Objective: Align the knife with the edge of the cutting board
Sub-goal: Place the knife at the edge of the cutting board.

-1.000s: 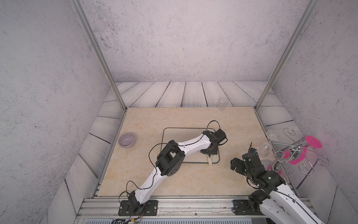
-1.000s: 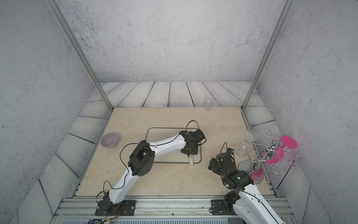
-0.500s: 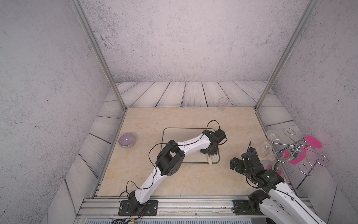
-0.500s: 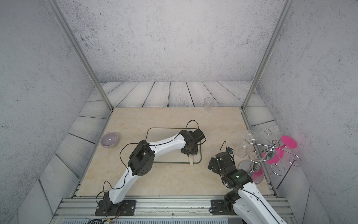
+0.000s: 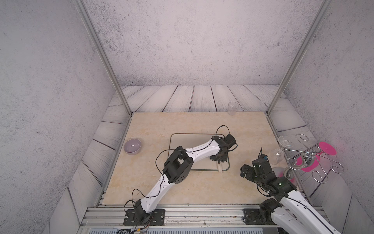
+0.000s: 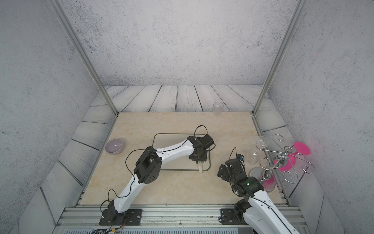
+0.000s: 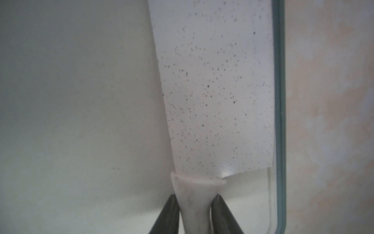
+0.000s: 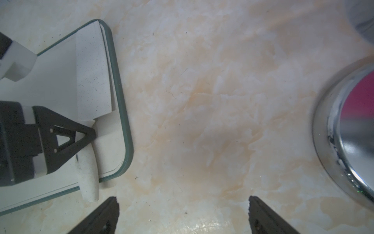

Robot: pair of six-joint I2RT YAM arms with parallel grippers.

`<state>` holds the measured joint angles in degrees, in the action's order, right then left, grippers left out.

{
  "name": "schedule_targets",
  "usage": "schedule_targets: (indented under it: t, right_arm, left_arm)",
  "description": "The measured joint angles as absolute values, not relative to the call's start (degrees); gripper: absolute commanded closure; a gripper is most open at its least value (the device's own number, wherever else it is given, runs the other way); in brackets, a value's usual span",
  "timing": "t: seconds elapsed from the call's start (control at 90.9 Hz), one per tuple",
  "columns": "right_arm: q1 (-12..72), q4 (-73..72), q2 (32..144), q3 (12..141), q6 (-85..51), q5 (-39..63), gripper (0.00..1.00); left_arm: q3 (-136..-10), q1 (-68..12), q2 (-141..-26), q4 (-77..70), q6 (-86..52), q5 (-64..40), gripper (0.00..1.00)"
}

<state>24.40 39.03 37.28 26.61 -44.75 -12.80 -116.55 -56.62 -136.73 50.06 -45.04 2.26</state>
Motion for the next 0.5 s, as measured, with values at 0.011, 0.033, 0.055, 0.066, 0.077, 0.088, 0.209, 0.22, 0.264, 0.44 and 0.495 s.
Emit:
schedule_targets:
  t: [0.011, 0.033, 0.055, 0.066, 0.077, 0.088, 0.209, 0.22, 0.264, 0.44, 0.495]
  right_arm:
    - [24.4, 39.0, 37.3, 26.6, -44.8, -12.8, 0.01]
    - [24.4, 39.0, 37.3, 26.6, -44.8, -12.8, 0.01]
    - [24.4, 39.0, 37.3, 26.6, -44.8, -12.8, 0.01]
    - [24.4, 39.0, 37.3, 26.6, -44.8, -12.8, 0.01]
    - [24.4, 39.0, 37.3, 26.6, -44.8, -12.8, 0.01]
    - [24.4, 39.0, 37.3, 26.6, -44.8, -12.8, 0.01]
    - [24.4, 39.0, 37.3, 26.6, -44.8, -12.8, 0.01]
    - [24.4, 39.0, 37.3, 26.6, -44.8, -12.8, 0.01]
    - [24.4, 39.0, 37.3, 26.6, -44.8, -12.8, 0.01]
    - [24.4, 39.0, 37.3, 26.6, -44.8, -12.8, 0.01]
    - [24.4, 39.0, 37.3, 26.6, -44.7, -12.8, 0.01]
  left_arm:
    - [-116.6, -56.6, -136.7, 50.0, -44.9, 2.3, 0.6]
    - [-116.6, -56.6, -136.7, 49.9, -44.9, 2.3, 0.59]
    - [-116.6, -56.6, -136.7, 49.8, -45.0, 2.3, 0.59]
    - [-116.6, -56.6, -136.7, 49.8, -44.9, 2.2, 0.59]
    - [-116.6, -56.6, -136.7, 49.7, -44.8, 2.2, 0.58]
    - [-116.6, -56.6, -136.7, 49.6, -44.9, 2.2, 0.58]
    - [-116.6, -56.2, -136.7, 49.2, -44.8, 2.2, 0.55]
    - [-116.6, -56.1, -136.7, 49.1, -44.8, 2.2, 0.55]
    - [-116.6, -56.0, -136.7, 49.1, -44.8, 2.2, 0.54]
    - [-116.6, -55.6, -136.6, 49.1, -44.6, 2.2, 0.47]
    - [-116.4, -55.6, -136.2, 49.0, -44.5, 2.3, 0.41]
